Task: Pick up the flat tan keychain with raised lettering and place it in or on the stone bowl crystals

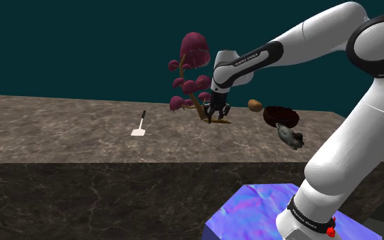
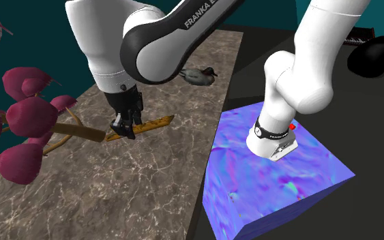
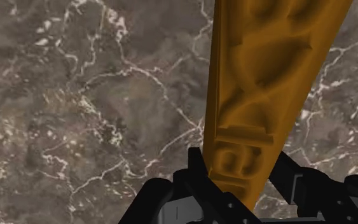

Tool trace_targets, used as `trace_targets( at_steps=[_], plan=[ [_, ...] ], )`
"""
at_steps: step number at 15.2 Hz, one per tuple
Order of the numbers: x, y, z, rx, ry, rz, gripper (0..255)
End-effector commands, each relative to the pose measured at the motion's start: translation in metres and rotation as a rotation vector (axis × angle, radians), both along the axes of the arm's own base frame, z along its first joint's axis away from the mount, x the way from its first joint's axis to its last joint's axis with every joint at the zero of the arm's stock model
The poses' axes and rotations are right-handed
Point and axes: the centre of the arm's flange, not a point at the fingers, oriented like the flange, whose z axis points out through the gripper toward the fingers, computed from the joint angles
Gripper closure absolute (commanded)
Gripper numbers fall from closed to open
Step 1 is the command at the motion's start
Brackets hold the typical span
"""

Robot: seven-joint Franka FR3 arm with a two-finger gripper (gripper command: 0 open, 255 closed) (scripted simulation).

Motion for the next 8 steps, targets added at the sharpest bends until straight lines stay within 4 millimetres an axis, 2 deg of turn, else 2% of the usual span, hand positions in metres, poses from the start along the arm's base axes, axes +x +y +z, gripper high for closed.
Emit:
trace_targets(
  at_steps=[1, 8],
  plan=[
    [-0.001, 0.001, 0.011, 0.000, 0.000, 0.000, 255],
    [-0.001, 0.001, 0.048, 0.000, 0.000, 0.000, 255]
  ],
)
